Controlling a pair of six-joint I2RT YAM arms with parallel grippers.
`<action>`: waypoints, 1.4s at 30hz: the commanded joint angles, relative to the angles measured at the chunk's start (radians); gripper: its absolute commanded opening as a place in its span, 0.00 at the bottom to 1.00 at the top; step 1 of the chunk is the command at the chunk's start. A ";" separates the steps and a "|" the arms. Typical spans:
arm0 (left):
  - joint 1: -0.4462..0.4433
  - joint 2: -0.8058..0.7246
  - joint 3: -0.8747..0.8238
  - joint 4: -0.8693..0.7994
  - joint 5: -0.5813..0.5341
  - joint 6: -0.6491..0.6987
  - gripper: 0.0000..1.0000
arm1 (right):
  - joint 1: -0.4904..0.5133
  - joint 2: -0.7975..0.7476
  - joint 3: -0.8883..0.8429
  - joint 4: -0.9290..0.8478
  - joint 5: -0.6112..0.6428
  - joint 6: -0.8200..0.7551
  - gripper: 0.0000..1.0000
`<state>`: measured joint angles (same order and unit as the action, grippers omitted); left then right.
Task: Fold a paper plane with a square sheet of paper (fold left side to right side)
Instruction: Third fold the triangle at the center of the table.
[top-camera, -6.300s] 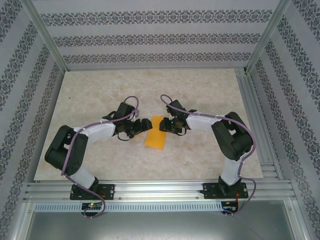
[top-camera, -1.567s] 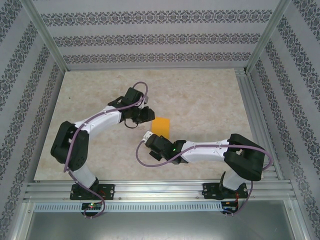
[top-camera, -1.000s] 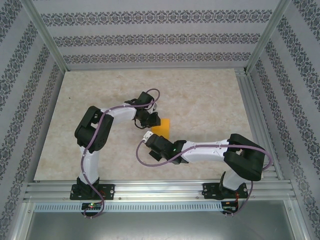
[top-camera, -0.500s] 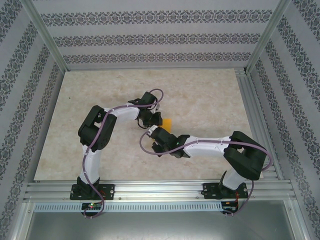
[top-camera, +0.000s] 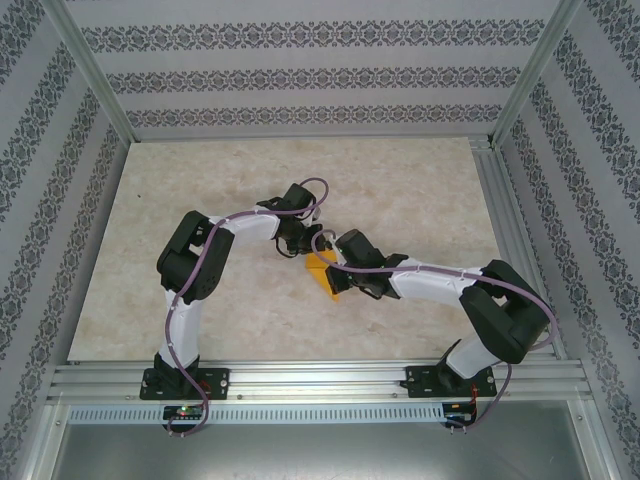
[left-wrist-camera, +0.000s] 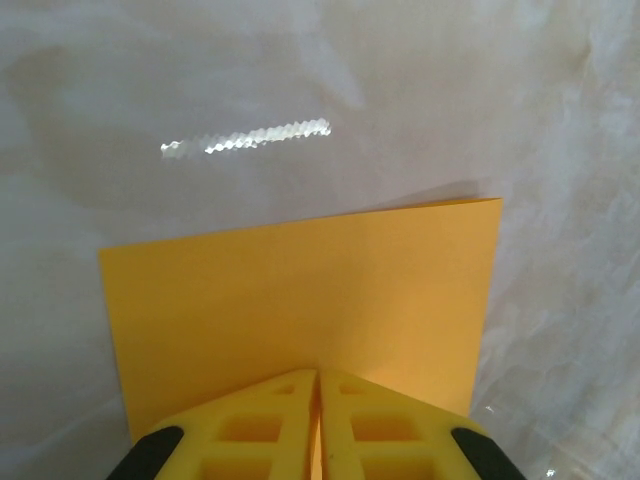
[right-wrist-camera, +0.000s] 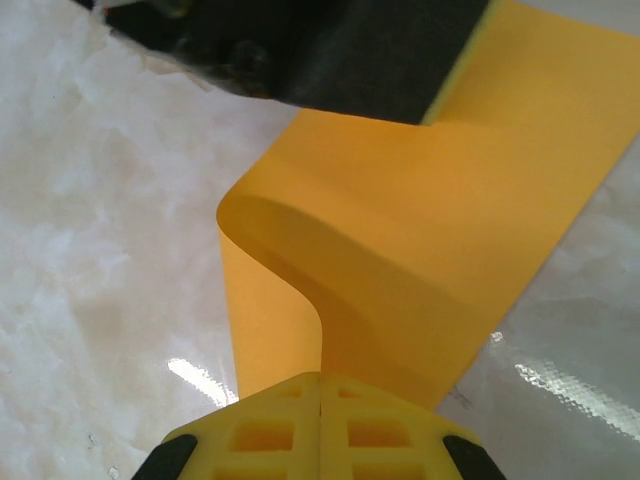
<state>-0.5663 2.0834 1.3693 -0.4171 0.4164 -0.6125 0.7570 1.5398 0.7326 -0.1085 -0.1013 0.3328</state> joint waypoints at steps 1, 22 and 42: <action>-0.024 0.044 0.007 -0.042 -0.040 0.023 0.12 | -0.032 0.003 -0.004 0.029 -0.076 0.047 0.00; -0.031 0.046 0.005 -0.046 -0.040 0.023 0.12 | -0.068 0.045 -0.004 0.005 -0.046 0.068 0.00; -0.036 0.048 -0.004 -0.037 -0.041 0.020 0.12 | -0.093 0.100 0.031 -0.011 -0.041 0.075 0.00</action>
<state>-0.5777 2.0834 1.3739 -0.4179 0.4015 -0.6090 0.6754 1.6234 0.7353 -0.1200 -0.1581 0.3958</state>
